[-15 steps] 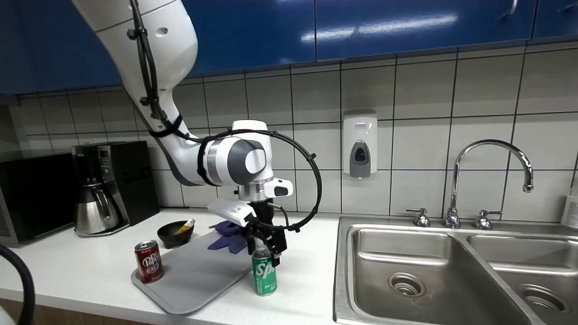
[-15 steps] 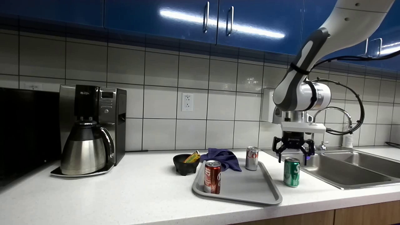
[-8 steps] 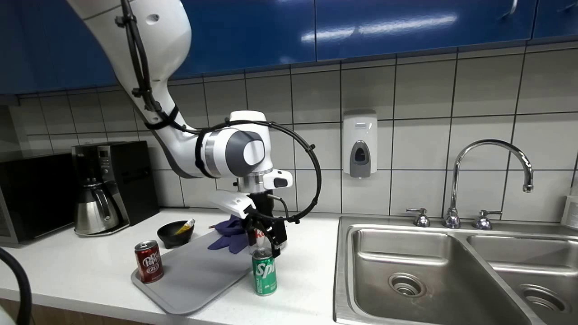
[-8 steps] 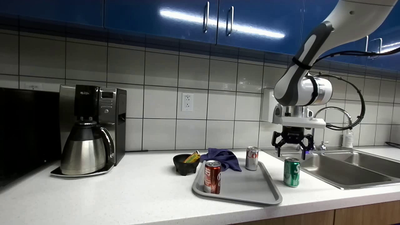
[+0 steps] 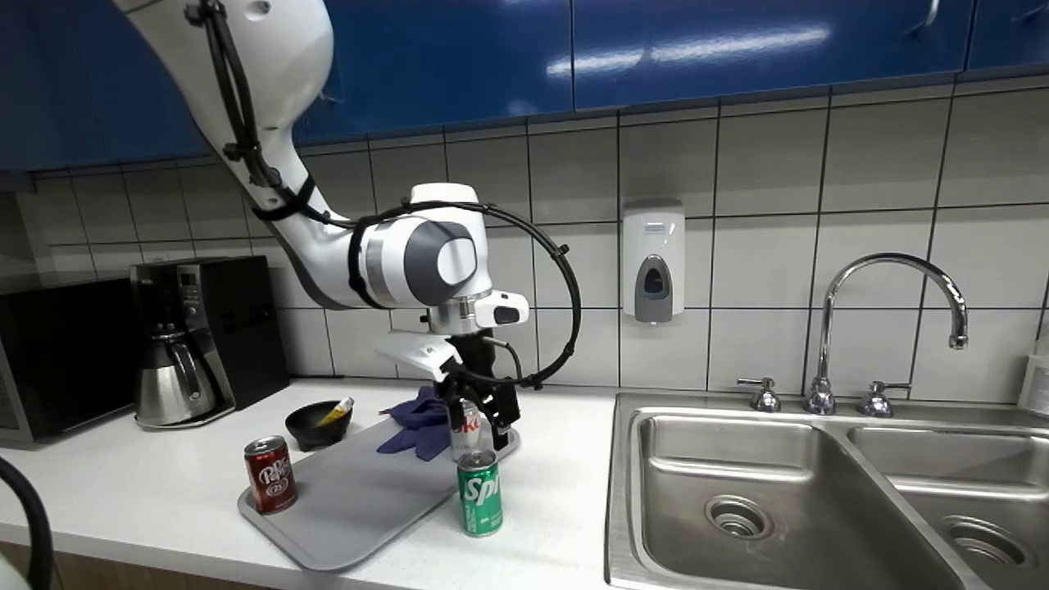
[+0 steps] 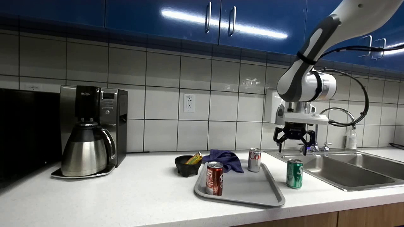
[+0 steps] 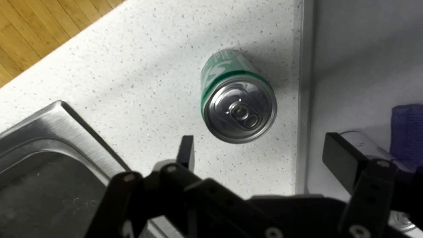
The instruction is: Take all three cans off of the tray
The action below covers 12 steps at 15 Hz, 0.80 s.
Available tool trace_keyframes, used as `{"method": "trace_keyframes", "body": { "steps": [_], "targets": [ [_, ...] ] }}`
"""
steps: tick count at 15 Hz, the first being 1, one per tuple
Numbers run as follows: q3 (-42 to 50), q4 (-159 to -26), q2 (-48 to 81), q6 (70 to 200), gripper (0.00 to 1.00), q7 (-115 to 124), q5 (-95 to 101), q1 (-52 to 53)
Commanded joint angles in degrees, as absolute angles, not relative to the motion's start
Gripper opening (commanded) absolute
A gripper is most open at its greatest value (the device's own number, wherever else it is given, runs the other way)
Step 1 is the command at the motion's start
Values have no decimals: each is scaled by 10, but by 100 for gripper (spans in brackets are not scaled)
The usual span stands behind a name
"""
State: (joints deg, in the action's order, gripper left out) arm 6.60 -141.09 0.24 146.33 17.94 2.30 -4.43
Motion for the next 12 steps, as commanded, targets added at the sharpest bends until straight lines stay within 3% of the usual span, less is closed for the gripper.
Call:
{"method": "trace_keyframes", "body": {
  "steps": [1,12],
  "targets": [
    [58,-1414,-13,1469,100,174,20,-44],
    [35,-1369,20,1468,100,173,9,-24]
  ]
}}
